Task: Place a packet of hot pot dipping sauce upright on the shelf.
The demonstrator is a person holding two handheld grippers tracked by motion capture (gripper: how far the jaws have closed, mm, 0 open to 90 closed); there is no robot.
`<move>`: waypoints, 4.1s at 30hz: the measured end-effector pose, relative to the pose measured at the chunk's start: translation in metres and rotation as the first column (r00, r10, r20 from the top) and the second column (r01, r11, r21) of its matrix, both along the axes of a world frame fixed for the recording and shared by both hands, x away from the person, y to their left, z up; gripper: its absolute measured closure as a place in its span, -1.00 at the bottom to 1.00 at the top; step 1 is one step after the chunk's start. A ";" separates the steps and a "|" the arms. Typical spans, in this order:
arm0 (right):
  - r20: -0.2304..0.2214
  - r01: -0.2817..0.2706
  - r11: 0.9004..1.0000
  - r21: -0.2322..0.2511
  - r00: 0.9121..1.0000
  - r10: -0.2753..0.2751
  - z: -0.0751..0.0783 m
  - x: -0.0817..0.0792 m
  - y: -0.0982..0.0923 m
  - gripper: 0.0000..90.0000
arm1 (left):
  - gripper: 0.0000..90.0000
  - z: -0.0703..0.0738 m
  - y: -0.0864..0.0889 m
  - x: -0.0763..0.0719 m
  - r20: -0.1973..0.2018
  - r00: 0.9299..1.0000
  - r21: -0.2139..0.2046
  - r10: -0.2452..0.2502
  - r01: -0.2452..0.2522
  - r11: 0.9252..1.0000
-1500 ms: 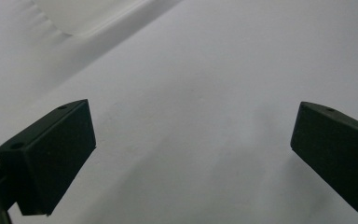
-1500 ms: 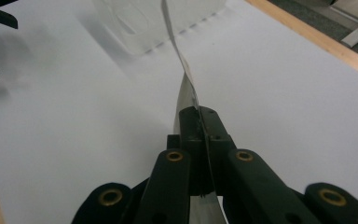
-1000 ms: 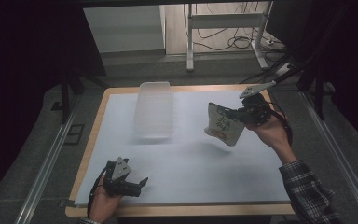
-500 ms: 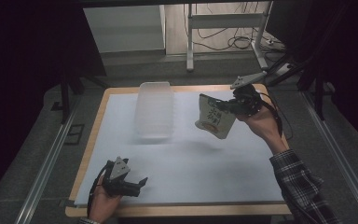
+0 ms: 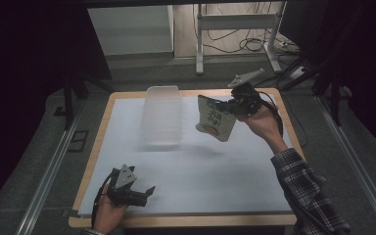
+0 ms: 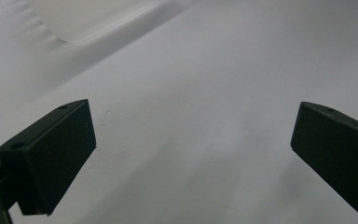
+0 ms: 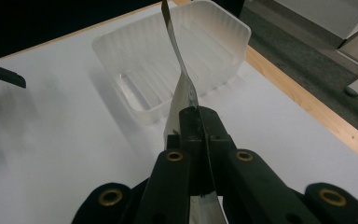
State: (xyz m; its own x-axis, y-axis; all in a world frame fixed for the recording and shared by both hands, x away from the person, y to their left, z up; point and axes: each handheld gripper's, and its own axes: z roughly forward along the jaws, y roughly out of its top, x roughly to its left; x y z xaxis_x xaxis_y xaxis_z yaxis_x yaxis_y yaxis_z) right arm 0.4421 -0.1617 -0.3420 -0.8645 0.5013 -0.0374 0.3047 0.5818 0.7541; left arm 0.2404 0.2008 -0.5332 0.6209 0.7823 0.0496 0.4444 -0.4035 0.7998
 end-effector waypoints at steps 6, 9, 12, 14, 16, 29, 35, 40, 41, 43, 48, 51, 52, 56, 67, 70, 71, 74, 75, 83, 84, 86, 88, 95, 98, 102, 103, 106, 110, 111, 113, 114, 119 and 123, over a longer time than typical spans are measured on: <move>0.003 -0.009 1.000 -0.001 1.000 0.009 0.000 0.006 0.013 0.98 | -1.00 0.001 0.001 0.000 -0.004 1.000 -0.019 0.000 0.000 1.000; 0.000 -0.012 1.000 0.001 1.000 0.012 0.000 0.008 0.019 0.98 | -1.00 0.001 0.001 0.000 -0.004 1.000 -0.017 -0.002 0.002 1.000; 0.005 -0.021 1.000 0.001 1.000 0.021 0.000 0.011 0.025 0.98 | -1.00 0.000 0.001 0.000 -0.003 1.000 -0.017 -0.002 0.002 1.000; 0.005 -0.025 1.000 0.001 1.000 0.025 0.000 0.013 0.028 0.98 | -1.00 0.000 0.001 0.000 -0.003 1.000 -0.016 -0.002 0.002 1.000; 0.001 -0.024 1.000 -0.001 1.000 0.024 -0.001 0.015 0.033 0.98 | -1.00 0.000 0.001 0.000 0.000 1.000 -0.011 -0.003 0.003 1.000; -0.003 -0.053 0.999 -0.010 0.999 0.053 -0.005 0.026 0.060 0.98 | -1.00 0.000 0.001 0.000 0.007 1.000 -0.010 -0.002 0.002 1.000; -0.004 -0.066 0.998 -0.016 0.998 0.066 -0.007 0.029 0.074 0.98 | -1.00 0.000 0.000 0.000 0.006 1.000 -0.006 -0.004 0.004 1.000; 0.002 -0.076 0.997 -0.026 0.997 0.076 -0.007 0.033 0.086 0.98 | -1.00 0.000 0.000 0.000 0.006 1.000 -0.007 -0.004 0.004 1.000; 0.001 -0.075 0.997 -0.025 0.997 0.075 -0.007 0.034 0.088 0.98 | -1.00 0.000 0.000 0.000 0.006 1.000 -0.007 -0.004 0.004 1.000; 0.001 -0.078 0.997 -0.025 0.997 0.078 -0.007 0.035 0.093 0.98 | -1.00 0.000 0.000 0.000 0.007 1.000 -0.006 -0.005 0.005 1.000; 0.005 -0.087 0.996 -0.017 0.996 0.087 -0.007 0.037 0.103 0.98 | -1.00 0.000 0.000 0.000 0.007 1.000 -0.006 -0.005 0.005 1.000; 0.012 -0.099 0.995 -0.021 0.995 0.099 -0.008 0.038 0.115 0.98 | -1.00 0.000 0.000 0.000 0.007 1.000 -0.005 -0.005 0.005 1.000; 0.011 -0.102 0.995 -0.021 0.995 0.103 -0.008 0.038 0.118 0.98 | -1.00 0.000 0.000 0.000 0.007 1.000 -0.005 -0.005 0.005 1.000; 0.014 -0.112 0.994 -0.011 0.994 0.112 -0.009 0.039 0.129 0.98 | -1.00 0.000 0.000 0.000 0.005 1.000 -0.008 -0.004 0.004 1.000; 0.029 -0.133 0.991 -0.006 0.991 0.134 -0.009 0.039 0.156 0.98 | -1.00 -0.001 -0.001 0.000 0.004 1.000 0.000 -0.010 0.010 1.000; 0.026 -0.141 0.990 -0.003 0.990 0.141 -0.011 0.040 0.160 0.98 | -1.00 -0.001 -0.001 0.000 0.005 1.000 -0.006 -0.008 0.008 1.000; 0.024 -0.141 0.990 -0.005 0.990 0.141 -0.012 0.040 0.162 0.98 | -1.00 -0.001 -0.001 0.000 0.004 1.000 -0.007 -0.007 0.007 1.000; 0.018 -0.144 0.990 -0.001 0.989 0.144 -0.015 0.041 0.165 0.98 | -1.00 -0.001 -0.001 0.000 0.003 1.000 -0.003 -0.008 0.008 1.000; 0.016 -0.146 0.989 -0.004 0.989 0.146 -0.017 0.042 0.167 0.98 | -1.00 -0.001 -0.002 0.000 0.003 1.000 -0.003 -0.008 0.008 1.000; -0.005 -0.142 0.990 -0.022 0.990 0.142 -0.031 0.047 0.171 0.98 | -1.00 -0.001 -0.001 0.000 -0.001 1.000 0.002 -0.010 0.010 1.000; -0.010 -0.141 0.990 -0.022 0.990 0.140 -0.033 0.047 0.171 0.98 | -1.00 -0.001 -0.001 0.000 -0.001 1.000 0.003 -0.010 0.010 1.000; -0.011 -0.142 0.989 -0.029 0.990 0.142 -0.036 0.048 0.171 0.96 | -1.00 -0.001 -0.001 0.000 -0.001 1.000 0.003 -0.010 0.010 1.000; -0.014 -0.142 0.989 -0.038 0.990 0.142 -0.039 0.047 0.172 0.92 | -1.00 -0.001 -0.001 0.000 -0.001 1.000 0.003 -0.010 0.010 1.000; -0.015 -0.146 0.988 -0.045 0.989 0.146 -0.047 0.047 0.175 0.75 | -1.00 -0.001 -0.001 0.000 -0.003 1.000 0.005 -0.009 0.009 1.000; -0.005 -0.148 0.988 -0.043 0.989 0.148 -0.044 0.046 0.176 0.66 | -1.00 -0.001 -0.002 0.000 -0.002 1.000 0.007 -0.008 0.008 1.000; 0.003 -0.146 0.989 -0.036 0.989 0.146 -0.042 0.044 0.174 0.52 | -1.00 -0.001 -0.002 0.000 -0.003 1.000 0.011 -0.009 0.009 1.000; 0.006 -0.142 0.989 -0.038 0.990 0.143 -0.042 0.044 0.174 0.49 | -1.00 -0.001 -0.002 0.000 -0.002 1.000 0.011 -0.009 0.009 1.000; 0.008 -0.136 0.990 -0.039 0.991 0.136 -0.042 0.044 0.172 0.37 | -1.00 -0.001 -0.002 0.000 -0.002 1.000 0.014 -0.008 0.008 1.000; 0.008 -0.135 0.990 -0.042 0.991 0.136 -0.043 0.043 0.170 0.29 | -1.00 -0.002 -0.002 0.000 -0.003 1.000 0.016 -0.008 0.008 1.000; 0.008 -0.135 0.990 -0.040 0.991 0.136 -0.044 0.042 0.169 0.23 | -1.00 -0.002 -0.002 0.000 -0.003 1.000 0.016 -0.008 0.008 1.000; 0.007 -0.133 0.990 -0.040 0.991 0.134 -0.044 0.041 0.169 0.18 | -1.00 -0.002 -0.002 0.000 -0.003 1.000 0.015 -0.007 0.007 1.000; 0.009 -0.134 0.990 -0.042 0.991 0.134 -0.044 0.041 0.168 0.15 | -1.00 -0.001 -0.002 0.000 -0.003 1.000 0.016 -0.007 0.007 1.000; 0.000 -0.129 0.991 -0.031 0.992 0.129 -0.043 0.039 0.167 -0.06 | -1.00 -0.001 -0.003 0.000 -0.004 1.000 0.018 -0.012 0.012 1.000; 0.004 -0.125 0.992 -0.028 0.992 0.125 -0.043 0.038 0.166 -0.23 | -1.00 -0.002 -0.004 0.000 -0.002 1.000 0.018 -0.015 0.015 1.000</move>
State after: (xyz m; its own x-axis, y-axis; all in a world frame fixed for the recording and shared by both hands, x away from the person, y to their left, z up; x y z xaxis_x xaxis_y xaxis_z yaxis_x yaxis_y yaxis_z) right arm 0.4802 0.0042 -0.3852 -0.9201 0.3878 -0.0551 0.2237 0.6358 0.7387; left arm 0.2404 0.1970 -0.5348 0.6329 0.7717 0.0623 0.4399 -0.4246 0.7913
